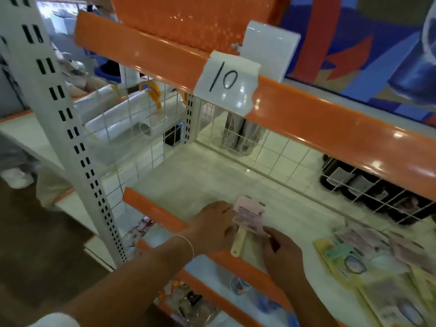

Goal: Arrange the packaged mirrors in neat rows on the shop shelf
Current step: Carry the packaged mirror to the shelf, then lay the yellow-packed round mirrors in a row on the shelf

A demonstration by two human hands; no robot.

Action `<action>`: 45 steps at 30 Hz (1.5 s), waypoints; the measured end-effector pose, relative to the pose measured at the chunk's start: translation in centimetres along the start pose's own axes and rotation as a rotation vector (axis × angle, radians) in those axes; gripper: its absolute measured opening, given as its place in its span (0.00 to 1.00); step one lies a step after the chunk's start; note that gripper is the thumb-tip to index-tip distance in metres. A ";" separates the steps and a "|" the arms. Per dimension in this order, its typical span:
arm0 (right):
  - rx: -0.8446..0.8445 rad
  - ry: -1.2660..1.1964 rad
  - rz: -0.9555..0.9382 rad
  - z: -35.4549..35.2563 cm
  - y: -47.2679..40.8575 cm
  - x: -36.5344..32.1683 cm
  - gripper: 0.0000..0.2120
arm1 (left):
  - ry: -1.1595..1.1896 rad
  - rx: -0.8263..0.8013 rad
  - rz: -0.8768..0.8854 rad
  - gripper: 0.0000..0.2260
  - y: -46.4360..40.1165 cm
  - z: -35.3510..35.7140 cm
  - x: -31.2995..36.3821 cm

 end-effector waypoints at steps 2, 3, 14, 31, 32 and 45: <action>0.060 -0.036 0.064 0.1 0.8 0.7 0.10 | -0.039 -0.095 0.048 0.21 -0.4 1.2 0.5; 0.084 -0.051 0.104 0.0 1.1 1.0 0.09 | -0.018 -0.129 0.026 0.23 -0.6 1.9 0.9; 0.152 -0.258 0.302 -0.1 0.4 3.2 0.06 | -0.202 -0.152 -0.492 0.30 -1.2 1.9 0.1; 0.316 -0.185 0.126 -6.5 1.0 10.9 0.08 | -0.006 -0.051 -0.294 0.24 -4.9 6.6 9.9; 0.350 -0.166 0.136 -7.4 1.1 12.3 0.08 | 0.046 -0.037 -0.256 0.22 -5.3 7.3 11.0; 0.403 0.120 0.041 -8.3 4.9 18.7 0.05 | -0.065 -0.154 -0.094 0.15 -11.7 13.6 19.5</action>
Point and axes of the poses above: each hand's wrist, its own y-axis away from the middle knuckle, its own z-axis out of the palm, x = y × z, the point moved 1 cm from there along -y, towards the middle knuckle, and after that the axes turned 13 degrees about y, right-handed, at the moved point
